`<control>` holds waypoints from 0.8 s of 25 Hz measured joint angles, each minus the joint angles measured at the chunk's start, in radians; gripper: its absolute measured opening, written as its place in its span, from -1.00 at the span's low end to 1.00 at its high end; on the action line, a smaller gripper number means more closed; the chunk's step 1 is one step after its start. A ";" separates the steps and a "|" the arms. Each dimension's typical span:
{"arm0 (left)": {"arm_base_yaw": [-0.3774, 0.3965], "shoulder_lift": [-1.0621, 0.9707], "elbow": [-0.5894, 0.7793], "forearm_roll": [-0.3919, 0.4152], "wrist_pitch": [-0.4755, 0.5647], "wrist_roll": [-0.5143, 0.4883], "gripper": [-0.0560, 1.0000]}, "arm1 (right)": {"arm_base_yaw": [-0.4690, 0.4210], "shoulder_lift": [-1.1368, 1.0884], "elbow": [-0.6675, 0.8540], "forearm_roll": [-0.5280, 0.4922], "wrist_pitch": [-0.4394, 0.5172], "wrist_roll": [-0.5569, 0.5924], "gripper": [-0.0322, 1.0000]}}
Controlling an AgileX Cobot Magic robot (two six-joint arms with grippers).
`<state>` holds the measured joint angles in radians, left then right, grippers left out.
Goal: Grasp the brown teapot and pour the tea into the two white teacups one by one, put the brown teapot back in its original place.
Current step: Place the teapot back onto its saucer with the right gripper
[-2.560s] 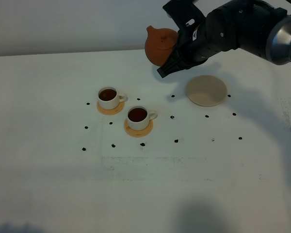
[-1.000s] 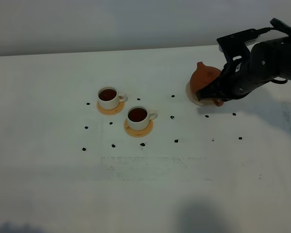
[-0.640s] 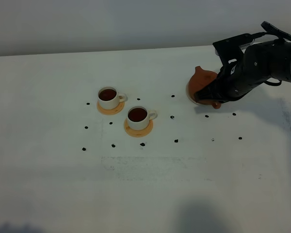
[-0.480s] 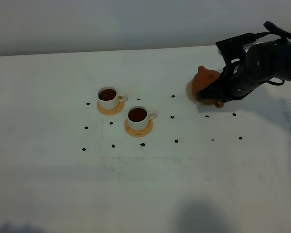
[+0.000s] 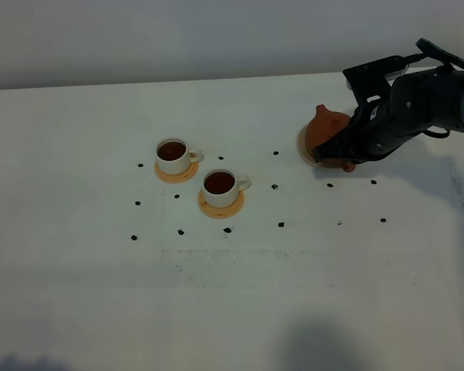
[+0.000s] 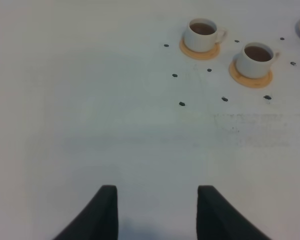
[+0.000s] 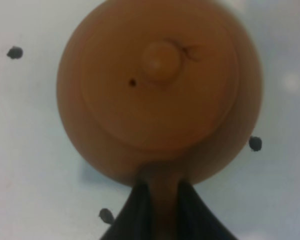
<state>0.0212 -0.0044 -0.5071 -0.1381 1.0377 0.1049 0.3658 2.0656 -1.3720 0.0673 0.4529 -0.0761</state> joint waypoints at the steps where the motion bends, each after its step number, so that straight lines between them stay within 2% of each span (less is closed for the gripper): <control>1: 0.000 0.000 0.000 0.000 0.000 0.000 -0.09 | 0.000 0.001 0.000 0.000 -0.001 0.000 -0.76; 20: 0.000 0.000 0.000 0.000 0.000 0.000 -0.09 | 0.000 0.001 -0.006 0.000 0.011 0.020 -0.71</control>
<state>0.0212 -0.0044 -0.5071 -0.1381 1.0377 0.1049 0.3658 2.0667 -1.3778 0.0673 0.4643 -0.0561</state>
